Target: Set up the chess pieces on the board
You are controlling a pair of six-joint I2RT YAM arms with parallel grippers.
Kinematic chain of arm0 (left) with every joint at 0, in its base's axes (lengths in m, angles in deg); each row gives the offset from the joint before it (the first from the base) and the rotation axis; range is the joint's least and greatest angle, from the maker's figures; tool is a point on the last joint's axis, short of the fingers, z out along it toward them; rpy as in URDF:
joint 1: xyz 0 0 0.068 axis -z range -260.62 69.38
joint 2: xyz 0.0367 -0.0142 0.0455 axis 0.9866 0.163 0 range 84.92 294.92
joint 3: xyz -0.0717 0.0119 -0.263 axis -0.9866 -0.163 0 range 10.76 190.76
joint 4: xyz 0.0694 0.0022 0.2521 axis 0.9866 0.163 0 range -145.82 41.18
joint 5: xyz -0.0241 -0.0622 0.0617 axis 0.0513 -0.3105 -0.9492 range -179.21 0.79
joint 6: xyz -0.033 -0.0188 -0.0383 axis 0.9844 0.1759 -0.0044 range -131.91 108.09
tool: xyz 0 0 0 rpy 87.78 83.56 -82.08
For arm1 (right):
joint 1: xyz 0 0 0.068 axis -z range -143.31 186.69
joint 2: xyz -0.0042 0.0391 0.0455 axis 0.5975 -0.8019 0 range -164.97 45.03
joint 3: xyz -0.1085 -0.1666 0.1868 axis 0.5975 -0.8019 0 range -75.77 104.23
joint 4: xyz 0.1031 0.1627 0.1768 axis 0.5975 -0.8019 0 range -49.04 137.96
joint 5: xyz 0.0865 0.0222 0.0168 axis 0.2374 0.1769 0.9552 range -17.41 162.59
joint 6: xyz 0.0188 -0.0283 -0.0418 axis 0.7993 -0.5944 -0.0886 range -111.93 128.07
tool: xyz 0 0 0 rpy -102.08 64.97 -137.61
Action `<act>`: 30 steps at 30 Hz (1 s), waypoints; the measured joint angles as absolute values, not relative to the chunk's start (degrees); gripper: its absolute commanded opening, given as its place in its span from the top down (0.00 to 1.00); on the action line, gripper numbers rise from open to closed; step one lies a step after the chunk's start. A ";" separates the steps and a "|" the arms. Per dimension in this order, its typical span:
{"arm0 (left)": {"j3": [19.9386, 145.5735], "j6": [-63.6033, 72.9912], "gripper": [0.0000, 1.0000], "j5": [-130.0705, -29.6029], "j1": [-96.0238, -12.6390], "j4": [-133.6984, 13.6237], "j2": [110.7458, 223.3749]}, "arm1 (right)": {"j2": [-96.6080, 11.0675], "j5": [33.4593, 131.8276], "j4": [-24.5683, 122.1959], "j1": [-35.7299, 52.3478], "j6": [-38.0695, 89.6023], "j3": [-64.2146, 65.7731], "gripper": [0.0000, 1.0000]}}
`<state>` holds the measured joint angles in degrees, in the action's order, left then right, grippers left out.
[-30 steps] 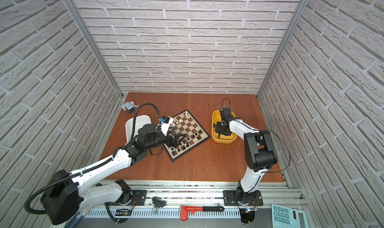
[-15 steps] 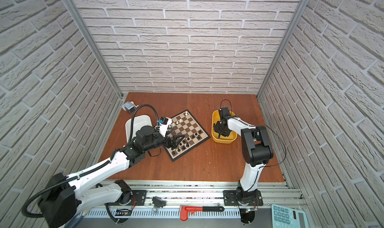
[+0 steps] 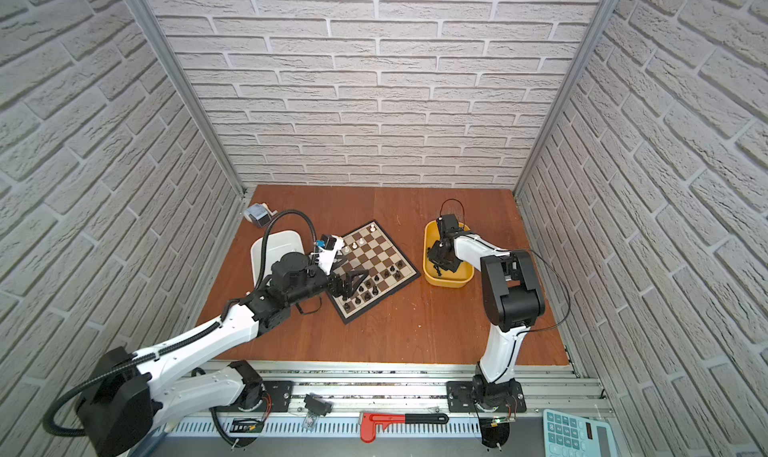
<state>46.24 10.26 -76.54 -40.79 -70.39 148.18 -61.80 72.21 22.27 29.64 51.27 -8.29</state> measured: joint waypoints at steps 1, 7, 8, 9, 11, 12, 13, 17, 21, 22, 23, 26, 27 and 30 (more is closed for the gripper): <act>46.24 10.20 0.01 -76.56 -40.79 -70.39 148.18 | -61.80 72.23 22.62 29.69 51.18 -8.29 0.86; 46.24 10.22 0.01 -76.78 -40.79 -70.41 148.18 | -61.69 72.08 24.37 29.97 48.56 -8.33 0.68; 46.24 10.22 0.01 -76.83 -40.79 -70.41 148.20 | -61.69 72.01 24.41 29.97 47.75 -8.20 0.64; 46.24 10.24 0.01 -76.91 -40.79 -70.45 148.25 | -61.69 71.99 24.48 29.97 46.33 -7.94 0.62; 46.24 10.26 0.01 -76.94 -40.79 -70.78 148.47 | -61.71 72.08 24.39 29.95 43.77 -6.85 0.62; 46.24 10.28 0.02 -76.96 -40.79 -70.93 148.73 | -61.73 72.12 24.33 29.95 42.70 -6.13 0.63; 46.24 10.39 0.02 -76.94 -40.79 -71.00 149.06 | -61.86 72.10 24.17 29.93 41.41 -4.97 0.63; 46.26 10.76 0.02 -76.94 -40.79 -70.98 150.28 | -63.39 71.20 24.48 29.38 37.26 -0.90 0.61; 46.28 10.85 0.01 -76.94 -40.79 -71.00 150.56 | -66.12 71.16 24.24 29.18 33.65 1.65 0.61; 46.31 10.85 0.01 -76.94 -40.79 -70.98 150.56 | -66.89 71.25 24.19 29.14 32.86 2.03 0.62; 46.35 10.85 0.02 -76.94 -40.79 -70.98 150.56 | -67.30 71.25 24.17 29.07 32.36 2.14 0.62; 46.39 10.85 0.02 -76.96 -40.79 -70.98 150.56 | -69.14 71.31 23.65 28.88 30.70 2.14 0.62; 46.37 10.85 0.02 -76.96 -40.79 -70.98 150.56 | -69.75 71.47 23.49 28.81 30.07 2.14 0.62; 46.39 10.83 0.02 -76.98 -40.79 -71.00 150.56 | -70.45 71.86 23.65 28.62 28.65 2.27 0.63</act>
<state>46.39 10.83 -76.98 -40.79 -71.00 150.56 -70.45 71.86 23.65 28.62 28.65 2.27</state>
